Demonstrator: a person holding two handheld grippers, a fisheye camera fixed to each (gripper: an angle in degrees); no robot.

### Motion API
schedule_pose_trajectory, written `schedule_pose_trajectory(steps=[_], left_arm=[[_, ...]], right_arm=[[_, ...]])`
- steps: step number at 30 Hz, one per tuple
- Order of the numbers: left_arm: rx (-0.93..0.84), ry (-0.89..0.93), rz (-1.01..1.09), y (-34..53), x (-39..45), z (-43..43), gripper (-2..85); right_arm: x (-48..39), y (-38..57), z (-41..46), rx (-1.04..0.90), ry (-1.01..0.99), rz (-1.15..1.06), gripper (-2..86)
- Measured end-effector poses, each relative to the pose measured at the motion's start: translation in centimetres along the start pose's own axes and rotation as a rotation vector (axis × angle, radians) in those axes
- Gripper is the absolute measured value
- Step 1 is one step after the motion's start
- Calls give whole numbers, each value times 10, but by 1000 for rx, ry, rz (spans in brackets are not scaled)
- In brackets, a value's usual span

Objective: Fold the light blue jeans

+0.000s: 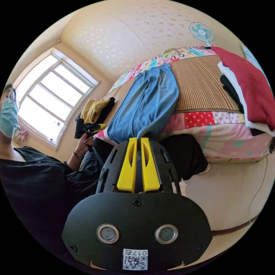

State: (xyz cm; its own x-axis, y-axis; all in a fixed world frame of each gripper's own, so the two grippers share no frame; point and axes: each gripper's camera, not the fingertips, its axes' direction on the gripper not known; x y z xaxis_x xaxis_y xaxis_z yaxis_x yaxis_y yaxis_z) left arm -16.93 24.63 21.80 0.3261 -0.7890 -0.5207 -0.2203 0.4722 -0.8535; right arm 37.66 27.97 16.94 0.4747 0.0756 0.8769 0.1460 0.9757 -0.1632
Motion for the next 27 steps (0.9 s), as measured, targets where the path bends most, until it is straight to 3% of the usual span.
schedule_pose_trajectory(steps=[3, 10, 14, 16, 20, 27], left_arm=[[-42, 151, 40, -21, 23, 31, 68], [-217, 181, 41, -48, 42, 73, 102], [-198, 131, 44, -30, 25, 68, 21], [-168, 125, 36, -25, 18, 59, -1], [-132, 152, 28, -20, 8, 47, -9], [-136, 244, 95, -28, 9, 60, -10]], right_arm=[[-13, -12, 16, -58, -70, -56, 27], [-42, -22, 81, -283, -176, -198, 30], [-58, -21, 102, -473, -56, -368, 37], [-55, -34, 96, -546, 94, -466, 46], [-28, -101, 78, -400, 352, -469, 38], [84, -278, 129, -86, 285, -217, 69]])
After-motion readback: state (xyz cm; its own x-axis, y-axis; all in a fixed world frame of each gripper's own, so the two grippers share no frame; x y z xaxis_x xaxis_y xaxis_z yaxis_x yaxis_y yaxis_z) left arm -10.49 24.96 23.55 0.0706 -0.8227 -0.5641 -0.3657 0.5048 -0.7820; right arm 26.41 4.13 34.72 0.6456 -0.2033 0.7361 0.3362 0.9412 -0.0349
